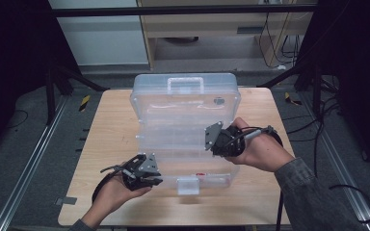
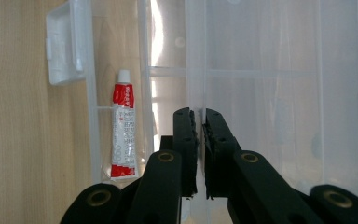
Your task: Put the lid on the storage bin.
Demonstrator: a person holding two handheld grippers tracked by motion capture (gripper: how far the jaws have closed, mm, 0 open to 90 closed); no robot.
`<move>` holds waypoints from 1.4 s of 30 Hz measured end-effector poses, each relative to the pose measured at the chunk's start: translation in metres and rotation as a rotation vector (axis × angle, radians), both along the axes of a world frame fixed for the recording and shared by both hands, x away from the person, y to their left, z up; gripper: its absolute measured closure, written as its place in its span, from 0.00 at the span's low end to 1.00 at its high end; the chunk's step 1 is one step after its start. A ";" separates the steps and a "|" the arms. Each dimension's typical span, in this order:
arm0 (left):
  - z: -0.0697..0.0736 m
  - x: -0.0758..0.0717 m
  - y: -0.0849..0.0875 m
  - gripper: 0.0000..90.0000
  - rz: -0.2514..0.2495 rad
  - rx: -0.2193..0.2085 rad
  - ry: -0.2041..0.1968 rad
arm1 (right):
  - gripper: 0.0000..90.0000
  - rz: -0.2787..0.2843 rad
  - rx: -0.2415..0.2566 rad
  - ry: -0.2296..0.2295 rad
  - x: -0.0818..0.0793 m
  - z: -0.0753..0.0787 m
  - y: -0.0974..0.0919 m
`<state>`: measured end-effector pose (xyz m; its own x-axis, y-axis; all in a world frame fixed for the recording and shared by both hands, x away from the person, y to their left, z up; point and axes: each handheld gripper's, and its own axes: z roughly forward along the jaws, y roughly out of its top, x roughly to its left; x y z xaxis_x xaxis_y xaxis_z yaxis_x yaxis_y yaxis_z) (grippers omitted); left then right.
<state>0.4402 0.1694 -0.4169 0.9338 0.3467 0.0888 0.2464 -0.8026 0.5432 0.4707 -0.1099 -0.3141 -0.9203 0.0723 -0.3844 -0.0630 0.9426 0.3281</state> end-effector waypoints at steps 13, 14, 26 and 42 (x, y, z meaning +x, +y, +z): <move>0.000 -0.002 0.001 0.73 0.018 0.010 -0.013 | 0.94 -0.002 0.002 0.010 0.000 -0.001 -0.001; -0.003 -0.015 -0.001 0.73 0.172 -0.056 0.085 | 0.94 -0.002 0.002 0.010 0.000 -0.001 -0.001; 0.035 -0.023 0.021 0.53 0.025 -0.120 -0.115 | 0.94 0.004 0.016 0.015 -0.001 -0.002 -0.003; 0.093 -0.001 0.065 0.82 0.159 -0.333 -0.052 | 0.92 -0.006 0.031 0.018 -0.003 -0.004 -0.005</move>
